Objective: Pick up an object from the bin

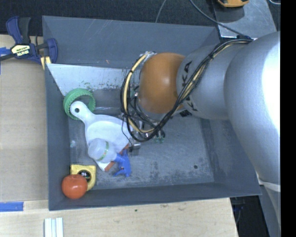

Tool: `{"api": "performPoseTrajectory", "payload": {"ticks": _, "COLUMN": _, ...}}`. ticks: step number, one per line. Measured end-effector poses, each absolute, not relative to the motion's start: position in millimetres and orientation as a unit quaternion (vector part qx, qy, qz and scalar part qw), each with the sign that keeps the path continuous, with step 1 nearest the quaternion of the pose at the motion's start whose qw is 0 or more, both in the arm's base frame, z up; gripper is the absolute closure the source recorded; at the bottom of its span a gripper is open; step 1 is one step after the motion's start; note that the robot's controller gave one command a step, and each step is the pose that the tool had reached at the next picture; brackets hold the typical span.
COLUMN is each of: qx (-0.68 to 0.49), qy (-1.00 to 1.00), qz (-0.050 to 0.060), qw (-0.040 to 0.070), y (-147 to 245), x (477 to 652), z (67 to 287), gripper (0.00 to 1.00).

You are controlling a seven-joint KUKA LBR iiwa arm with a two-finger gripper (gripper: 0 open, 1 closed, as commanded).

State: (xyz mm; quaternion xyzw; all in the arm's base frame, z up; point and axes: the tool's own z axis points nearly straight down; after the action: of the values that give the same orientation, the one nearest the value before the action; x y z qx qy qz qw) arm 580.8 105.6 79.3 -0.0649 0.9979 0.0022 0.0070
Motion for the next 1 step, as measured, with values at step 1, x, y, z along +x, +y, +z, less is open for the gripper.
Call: {"api": "performPoseTrajectory", "payload": {"ticks": 1, "qx": -0.062, "qy": 0.998, "qz": 0.0, "qw": 0.006, "y": 100.0, "x": 581.0, "z": 79.0, "gripper": 1.0}}
